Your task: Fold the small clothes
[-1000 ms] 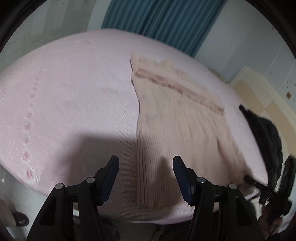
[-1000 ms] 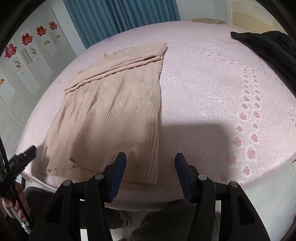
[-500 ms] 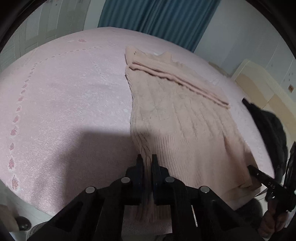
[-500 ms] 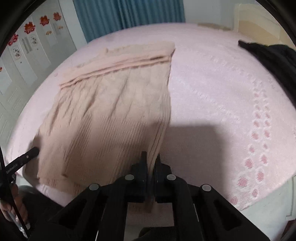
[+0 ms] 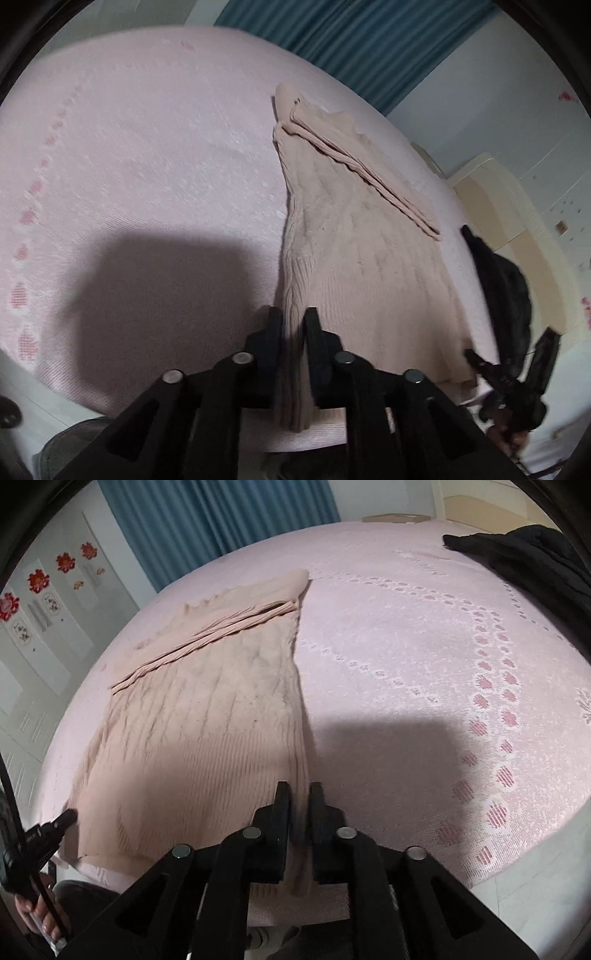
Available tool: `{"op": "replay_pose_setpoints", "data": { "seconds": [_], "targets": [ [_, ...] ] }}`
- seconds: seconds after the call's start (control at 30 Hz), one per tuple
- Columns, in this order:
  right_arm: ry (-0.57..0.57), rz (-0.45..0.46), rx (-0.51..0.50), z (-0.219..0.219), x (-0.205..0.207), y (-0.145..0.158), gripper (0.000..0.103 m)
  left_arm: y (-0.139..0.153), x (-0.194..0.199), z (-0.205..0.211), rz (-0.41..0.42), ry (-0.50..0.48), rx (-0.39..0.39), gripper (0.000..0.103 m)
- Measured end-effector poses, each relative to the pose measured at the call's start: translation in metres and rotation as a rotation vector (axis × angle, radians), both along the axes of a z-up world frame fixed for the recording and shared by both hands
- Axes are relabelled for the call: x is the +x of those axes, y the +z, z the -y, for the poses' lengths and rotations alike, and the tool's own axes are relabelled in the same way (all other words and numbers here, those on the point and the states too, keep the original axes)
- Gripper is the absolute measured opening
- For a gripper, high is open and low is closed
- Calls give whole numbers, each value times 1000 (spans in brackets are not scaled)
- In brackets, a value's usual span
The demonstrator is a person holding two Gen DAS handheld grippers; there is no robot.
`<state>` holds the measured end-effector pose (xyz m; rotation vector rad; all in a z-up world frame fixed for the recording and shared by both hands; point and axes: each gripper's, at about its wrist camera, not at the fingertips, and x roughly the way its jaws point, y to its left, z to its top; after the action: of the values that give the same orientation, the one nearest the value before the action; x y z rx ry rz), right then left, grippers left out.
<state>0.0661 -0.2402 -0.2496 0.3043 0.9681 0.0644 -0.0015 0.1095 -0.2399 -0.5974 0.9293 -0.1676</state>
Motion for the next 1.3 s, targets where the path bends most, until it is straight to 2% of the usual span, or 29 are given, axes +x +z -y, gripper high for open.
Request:
{"op": "replay_pose_setpoints", "data": {
  "seconds": [0.07, 0.13, 0.2, 0.33, 0.53, 0.63, 0.83, 1.03, 1.13, 1.23, 1.3],
  "targets": [
    [11, 1, -2, 0, 9, 2, 35, -1, 8, -1, -9, -11, -31, 23],
    [23, -12, 26, 1, 23, 0, 40, -2, 18, 0, -13, -25, -57, 29],
    [27, -36, 67, 3, 37, -4, 40, -2, 30, 5, -12, -40, -54, 30],
    [34, -35, 75, 1, 55, -6, 40, -2, 56, 15, -3, -57, -41, 30],
    [41, -27, 62, -3, 63, -7, 39, -3, 76, 17, 9, -59, -106, 30],
    [61, -36, 82, 0, 57, -6, 39, -1, 68, 17, 15, -82, -133, 30],
    [92, -51, 81, -1, 24, -3, 39, 3, 29, 23, -1, -122, -78, 30],
    [93, -57, 49, -3, -10, 1, 39, 2, -14, 23, -12, -130, -70, 30],
    [75, -59, 51, -3, -17, 2, 39, 2, -25, 20, -10, -101, -67, 29],
    [50, -71, 62, 0, -17, 1, 32, 3, -26, 20, -8, -67, -43, 28],
    [48, -80, 94, 3, -16, 0, 17, 4, -26, 20, -10, -43, -13, 18]
  ]
}}
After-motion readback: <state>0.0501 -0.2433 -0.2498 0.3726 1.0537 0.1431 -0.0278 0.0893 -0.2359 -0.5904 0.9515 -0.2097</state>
